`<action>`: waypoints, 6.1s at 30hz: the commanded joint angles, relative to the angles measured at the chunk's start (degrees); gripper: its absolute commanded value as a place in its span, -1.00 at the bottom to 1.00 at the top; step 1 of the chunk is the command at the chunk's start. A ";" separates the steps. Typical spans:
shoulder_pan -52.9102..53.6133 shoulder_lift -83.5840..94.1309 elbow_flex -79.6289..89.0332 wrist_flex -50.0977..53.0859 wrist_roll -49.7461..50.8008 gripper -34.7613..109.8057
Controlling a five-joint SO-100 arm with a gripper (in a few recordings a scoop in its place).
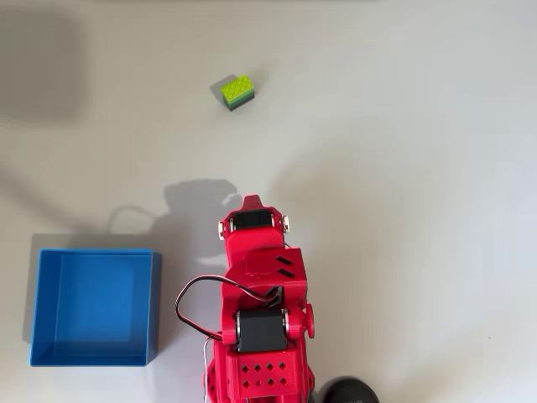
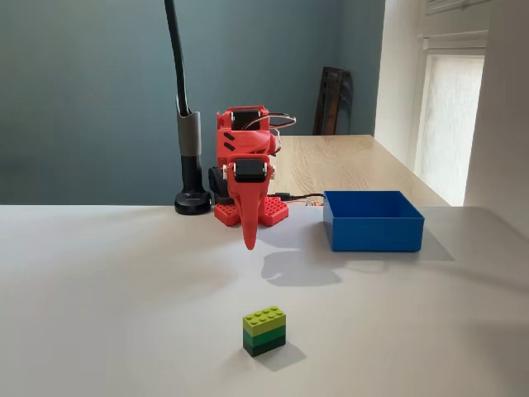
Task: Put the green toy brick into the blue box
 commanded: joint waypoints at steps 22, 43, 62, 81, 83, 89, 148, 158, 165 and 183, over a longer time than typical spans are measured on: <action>-0.53 0.62 0.53 0.09 -0.88 -0.52; -0.53 0.62 0.53 0.09 -0.88 -0.52; -0.53 0.62 0.53 0.09 -1.05 -0.52; -1.76 -16.79 -19.07 -9.93 -3.52 -0.52; -1.41 -22.41 -23.55 -9.84 -3.78 -0.52; 0.18 -38.76 -40.25 -8.88 -9.32 -0.52; -1.32 -126.83 -118.83 20.57 -35.95 -0.05; -2.81 -128.94 -120.85 20.48 -33.40 -0.21; -2.90 -129.02 -120.15 19.78 -31.82 -0.38; -2.64 -128.14 -119.09 18.54 -27.42 -0.52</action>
